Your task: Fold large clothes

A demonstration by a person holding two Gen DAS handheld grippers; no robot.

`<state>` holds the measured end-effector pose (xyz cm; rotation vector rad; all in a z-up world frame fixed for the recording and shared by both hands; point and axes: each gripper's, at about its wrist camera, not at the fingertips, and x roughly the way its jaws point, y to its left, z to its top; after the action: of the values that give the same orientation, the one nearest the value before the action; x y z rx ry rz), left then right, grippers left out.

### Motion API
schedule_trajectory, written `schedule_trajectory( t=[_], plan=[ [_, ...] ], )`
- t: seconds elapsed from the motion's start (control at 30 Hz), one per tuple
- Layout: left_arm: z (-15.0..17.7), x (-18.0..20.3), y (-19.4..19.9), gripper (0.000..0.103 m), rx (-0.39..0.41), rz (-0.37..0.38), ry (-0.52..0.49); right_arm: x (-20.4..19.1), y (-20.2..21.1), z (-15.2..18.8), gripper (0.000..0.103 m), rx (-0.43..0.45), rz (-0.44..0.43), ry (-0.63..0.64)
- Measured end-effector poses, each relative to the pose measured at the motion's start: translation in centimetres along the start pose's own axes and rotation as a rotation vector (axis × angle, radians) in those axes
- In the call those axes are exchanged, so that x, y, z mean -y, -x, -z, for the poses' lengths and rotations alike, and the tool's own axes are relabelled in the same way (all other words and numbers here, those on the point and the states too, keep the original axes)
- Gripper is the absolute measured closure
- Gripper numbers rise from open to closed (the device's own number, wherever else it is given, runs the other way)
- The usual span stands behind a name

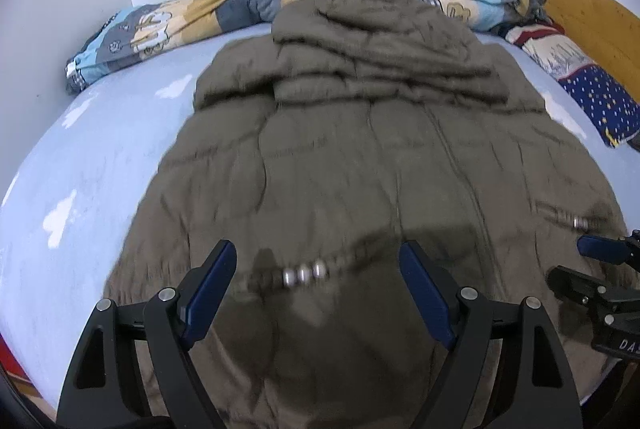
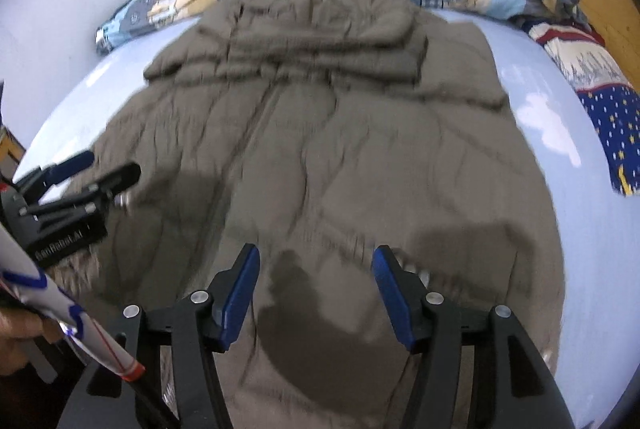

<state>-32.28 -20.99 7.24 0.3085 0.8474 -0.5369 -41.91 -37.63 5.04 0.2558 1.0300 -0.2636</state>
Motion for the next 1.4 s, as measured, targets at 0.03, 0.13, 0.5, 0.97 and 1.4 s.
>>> schedule_trajectory(
  t=[0.03, 0.13, 0.5, 0.97, 1.4],
  plan=[
    [0.8, 0.1, 0.0, 0.020, -0.007, -0.009, -0.009, -0.1, 0.0, 0.6, 0.040, -0.004, 0.002, 0.003],
    [2.4, 0.3, -0.2, 0.020, -0.031, -0.024, -0.025, -0.7, 0.3, 2.4, 0.039, -0.005, 0.024, 0.029],
    [6.4, 0.2, 1.7, 0.020, -0.050, -0.025, -0.052, -0.1, 1.7, 6.8, 0.032, -0.022, 0.011, -0.003],
    [9.5, -0.1, 2.7, 0.019, 0.001, -0.013, -0.011, 0.0, 1.9, 8.6, 0.023, 0.006, -0.027, -0.024],
    [9.7, -0.1, 2.6, 0.015, 0.021, -0.008, -0.008, 0.5, 2.8, 10.4, 0.019, 0.081, -0.071, 0.006]
  ],
)
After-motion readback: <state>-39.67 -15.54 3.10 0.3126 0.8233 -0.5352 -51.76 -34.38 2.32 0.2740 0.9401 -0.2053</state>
